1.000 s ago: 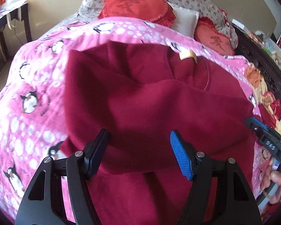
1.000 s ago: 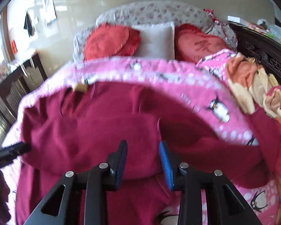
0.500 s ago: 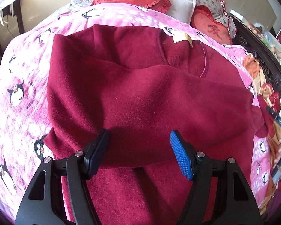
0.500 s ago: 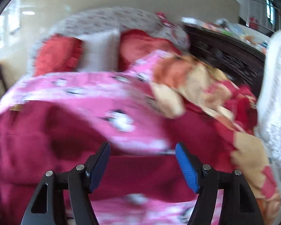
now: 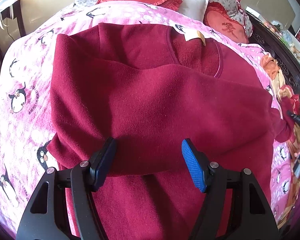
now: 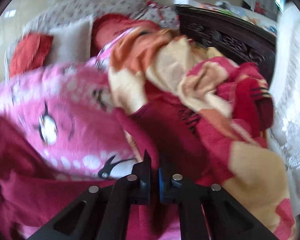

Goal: Fold small clothes
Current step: 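Grasp the other sweater sleeve with the right tool, then lift the held sleeve and fold it across the sweater body with the right tool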

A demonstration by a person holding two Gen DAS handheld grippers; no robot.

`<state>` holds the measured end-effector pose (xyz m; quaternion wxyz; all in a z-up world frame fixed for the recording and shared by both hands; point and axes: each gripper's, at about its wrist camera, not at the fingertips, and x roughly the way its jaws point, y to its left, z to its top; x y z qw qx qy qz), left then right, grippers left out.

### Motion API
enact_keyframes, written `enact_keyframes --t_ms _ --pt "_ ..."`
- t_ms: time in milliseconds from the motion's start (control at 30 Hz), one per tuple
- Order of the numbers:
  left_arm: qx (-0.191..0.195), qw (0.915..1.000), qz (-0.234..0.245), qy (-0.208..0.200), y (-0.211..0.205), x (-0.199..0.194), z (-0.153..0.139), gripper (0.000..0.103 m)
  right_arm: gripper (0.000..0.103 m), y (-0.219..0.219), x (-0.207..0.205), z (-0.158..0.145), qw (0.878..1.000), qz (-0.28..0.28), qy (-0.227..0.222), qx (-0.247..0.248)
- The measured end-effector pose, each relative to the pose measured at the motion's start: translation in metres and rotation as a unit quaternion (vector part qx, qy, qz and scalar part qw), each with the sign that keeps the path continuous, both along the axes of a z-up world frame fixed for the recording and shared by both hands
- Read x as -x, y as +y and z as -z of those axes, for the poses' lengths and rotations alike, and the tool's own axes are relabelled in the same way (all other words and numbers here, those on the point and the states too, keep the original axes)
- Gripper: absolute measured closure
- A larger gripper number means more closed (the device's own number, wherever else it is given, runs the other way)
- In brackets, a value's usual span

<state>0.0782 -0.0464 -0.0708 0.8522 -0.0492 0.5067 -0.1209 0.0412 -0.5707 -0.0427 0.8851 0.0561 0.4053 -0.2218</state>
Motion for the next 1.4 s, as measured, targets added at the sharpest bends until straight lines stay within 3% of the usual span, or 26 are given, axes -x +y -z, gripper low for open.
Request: enact_keyframes --t_ms 133,300,433,700,800,833,933,1033,1133,1200,1300,1400 --pt "0.014 0.9998 -0.009 -0.005 0.006 0.001 -0.008 0.035 0.099 -0.004 0.027 -0.053 0.996 -0.022 -0.080 -0.022" --pt "0.023 0.9991 -0.021 -0.027 0.019 0.006 -0.027 0.035 0.099 0.043 0.049 -0.131 0.976 -0.152 -0.158 -0.013" --pt "0.029 0.9981 -0.033 -0.044 0.033 0.011 -0.043 0.035 0.099 0.107 0.066 -0.181 0.938 -0.279 -0.204 -0.011" --pt "0.034 0.9953 -0.050 -0.076 0.064 0.025 -0.070 0.035 0.099 0.209 0.076 -0.242 0.860 -0.441 -0.253 -0.053" --pt "0.042 0.9932 -0.065 -0.087 0.082 0.030 -0.078 0.035 0.099 0.251 0.072 -0.254 0.806 -0.536 -0.237 -0.082" --pt "0.044 0.9924 -0.072 -0.090 0.088 0.031 -0.080 0.035 0.099 0.260 0.069 -0.255 0.794 -0.556 -0.230 -0.086" --pt "0.048 0.9896 -0.095 -0.097 0.109 0.034 -0.084 0.035 0.099 0.300 0.050 -0.246 0.764 -0.608 -0.192 -0.094" --pt "0.047 0.9873 -0.116 -0.098 0.126 0.037 -0.083 0.035 0.099 0.336 0.013 -0.213 0.757 -0.632 -0.138 -0.096" --pt "0.043 0.9869 -0.125 -0.092 0.136 0.037 -0.079 0.035 0.099 0.368 -0.031 -0.160 0.756 -0.641 -0.076 -0.108" --pt "0.038 0.9875 -0.126 -0.087 0.138 0.037 -0.074 0.035 0.099 0.386 -0.058 -0.114 0.762 -0.638 -0.030 -0.107" --pt "0.030 0.9885 -0.123 -0.082 0.139 0.035 -0.070 0.035 0.099 0.415 -0.090 -0.042 0.761 -0.636 0.040 -0.120" --pt "0.025 0.9890 -0.117 -0.086 0.140 0.032 -0.069 0.035 0.099 0.440 -0.094 -0.017 0.767 -0.627 0.057 -0.126"
